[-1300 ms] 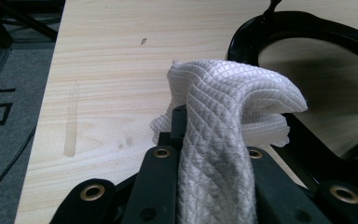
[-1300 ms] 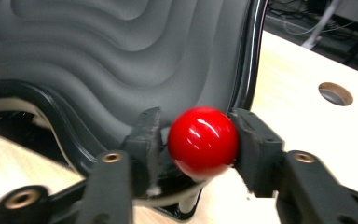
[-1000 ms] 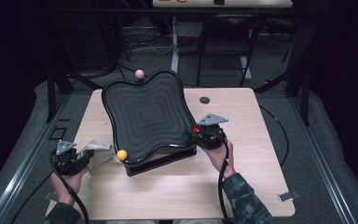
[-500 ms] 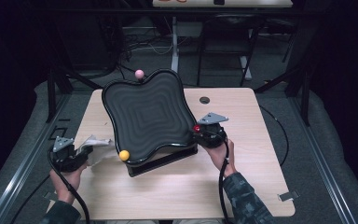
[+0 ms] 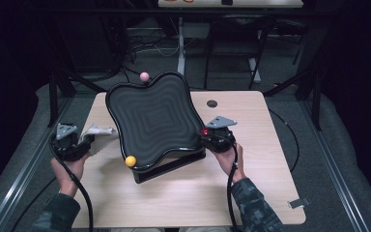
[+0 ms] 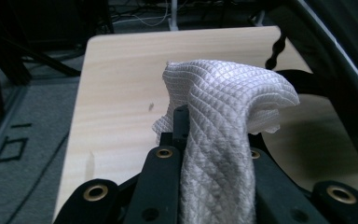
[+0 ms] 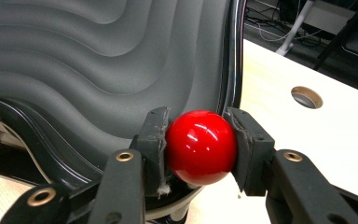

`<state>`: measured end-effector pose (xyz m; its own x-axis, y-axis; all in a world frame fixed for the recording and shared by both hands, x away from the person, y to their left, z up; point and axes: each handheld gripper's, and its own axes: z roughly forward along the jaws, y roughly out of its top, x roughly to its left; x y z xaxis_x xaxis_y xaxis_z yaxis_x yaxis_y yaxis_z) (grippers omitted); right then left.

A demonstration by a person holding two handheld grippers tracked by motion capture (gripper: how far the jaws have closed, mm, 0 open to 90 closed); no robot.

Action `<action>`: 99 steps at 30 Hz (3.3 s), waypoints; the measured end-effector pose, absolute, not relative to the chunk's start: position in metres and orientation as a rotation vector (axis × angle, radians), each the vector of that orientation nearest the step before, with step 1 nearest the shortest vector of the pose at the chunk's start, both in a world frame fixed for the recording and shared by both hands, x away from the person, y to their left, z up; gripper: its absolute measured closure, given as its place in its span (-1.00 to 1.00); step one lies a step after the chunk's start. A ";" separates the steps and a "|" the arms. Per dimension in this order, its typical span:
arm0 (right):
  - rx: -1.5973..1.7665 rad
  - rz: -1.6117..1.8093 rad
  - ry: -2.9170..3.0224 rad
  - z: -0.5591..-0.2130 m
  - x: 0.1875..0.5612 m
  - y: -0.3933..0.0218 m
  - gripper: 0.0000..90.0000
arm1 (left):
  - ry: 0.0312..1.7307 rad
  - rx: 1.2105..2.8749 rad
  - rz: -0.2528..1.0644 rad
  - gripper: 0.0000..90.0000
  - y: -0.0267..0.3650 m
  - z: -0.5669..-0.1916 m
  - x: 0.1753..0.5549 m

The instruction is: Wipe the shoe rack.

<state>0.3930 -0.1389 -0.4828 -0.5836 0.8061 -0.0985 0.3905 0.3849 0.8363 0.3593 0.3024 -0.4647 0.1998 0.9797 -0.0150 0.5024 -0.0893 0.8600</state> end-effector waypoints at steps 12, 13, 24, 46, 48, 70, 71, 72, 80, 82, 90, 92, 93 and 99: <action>1.031 1.108 2.148 -0.483 0.393 -0.139 0.34 | 1.402 1.751 0.901 0.88 0.289 -0.422 0.406; 1.030 1.109 2.149 -0.483 0.393 -0.139 0.34 | 1.402 1.755 0.902 0.88 0.288 -0.420 0.409; 1.033 1.107 2.155 -0.483 0.392 -0.140 0.34 | 1.388 1.776 0.917 0.88 0.268 -0.411 0.436; 1.025 1.089 2.164 -0.483 0.391 -0.139 0.34 | 1.346 1.831 0.832 0.88 0.263 -0.427 0.424; 1.024 1.086 2.164 -0.483 0.391 -0.139 0.34 | 1.337 1.837 0.823 0.88 0.263 -0.428 0.421; 1.030 1.107 2.147 -0.484 0.390 -0.139 0.34 | 1.273 1.861 0.686 0.88 0.252 -0.461 0.385; 1.031 1.102 2.147 -0.484 0.390 -0.139 0.34 | 1.272 1.862 0.685 0.88 0.252 -0.462 0.384; 1.033 1.097 2.148 -0.484 0.390 -0.139 0.34 | 1.275 1.856 0.679 0.88 0.251 -0.463 0.382; 1.030 1.101 2.151 -0.484 0.390 -0.139 0.34 | 1.266 1.860 0.643 0.89 0.249 -0.472 0.366; 1.025 1.102 2.149 -0.484 0.390 -0.139 0.34 | 1.260 1.865 0.636 0.89 0.248 -0.475 0.361; 1.033 1.091 2.142 -0.484 0.390 -0.138 0.34 | 1.245 1.887 0.613 0.89 0.247 -0.481 0.347; 1.029 1.090 2.144 -0.484 0.390 -0.139 0.34 | 1.241 1.896 0.612 0.89 0.247 -0.482 0.344; 1.032 1.091 2.143 -0.484 0.390 -0.138 0.34 | 1.239 1.900 0.609 0.89 0.247 -0.483 0.342; 1.030 1.091 2.143 -0.484 0.390 -0.139 0.34 | 1.236 1.913 0.582 0.89 0.246 -0.488 0.330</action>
